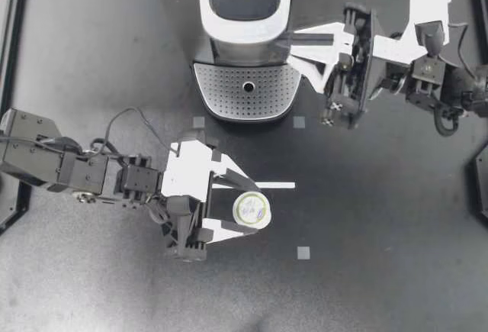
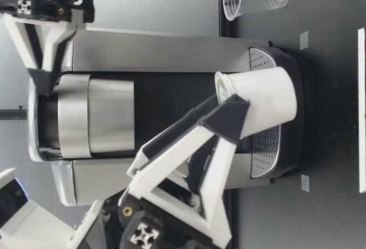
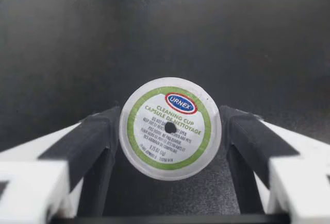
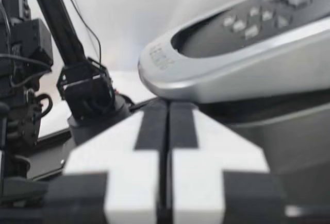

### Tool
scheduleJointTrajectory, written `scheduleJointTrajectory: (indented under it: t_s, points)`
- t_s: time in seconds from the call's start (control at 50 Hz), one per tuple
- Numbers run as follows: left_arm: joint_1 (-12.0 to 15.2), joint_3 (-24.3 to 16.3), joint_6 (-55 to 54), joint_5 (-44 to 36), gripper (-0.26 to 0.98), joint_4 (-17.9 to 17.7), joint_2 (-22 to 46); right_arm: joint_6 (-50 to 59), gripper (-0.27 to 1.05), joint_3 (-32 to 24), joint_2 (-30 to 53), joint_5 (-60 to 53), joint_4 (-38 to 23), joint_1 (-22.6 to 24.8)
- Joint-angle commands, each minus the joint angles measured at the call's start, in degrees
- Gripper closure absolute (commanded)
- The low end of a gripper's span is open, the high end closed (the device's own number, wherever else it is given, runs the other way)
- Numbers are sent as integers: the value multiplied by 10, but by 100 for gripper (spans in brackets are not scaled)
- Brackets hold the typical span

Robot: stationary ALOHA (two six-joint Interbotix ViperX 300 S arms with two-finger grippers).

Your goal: Place the coffee capsule inside the capsule container, then place the cup onto the center of the cup tray, then push the 'Hot Water' and 'Travel Mug' buttons.

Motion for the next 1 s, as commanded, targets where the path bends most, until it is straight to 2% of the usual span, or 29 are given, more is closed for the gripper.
scheduleJointTrajectory:
  t_s: [0.0,0.36,0.98]
  points:
    - [2,-9,2,-6,20,0,-8,-8,71,-38,-5,-20,-1,-9]
    - [2,-11,4,-17,20,0,-4,-14,71,-79,0,-30,0,-45]
    - [2,-11,10,-21,20,0,-1,-11,71,-109,3,-30,0,-127]
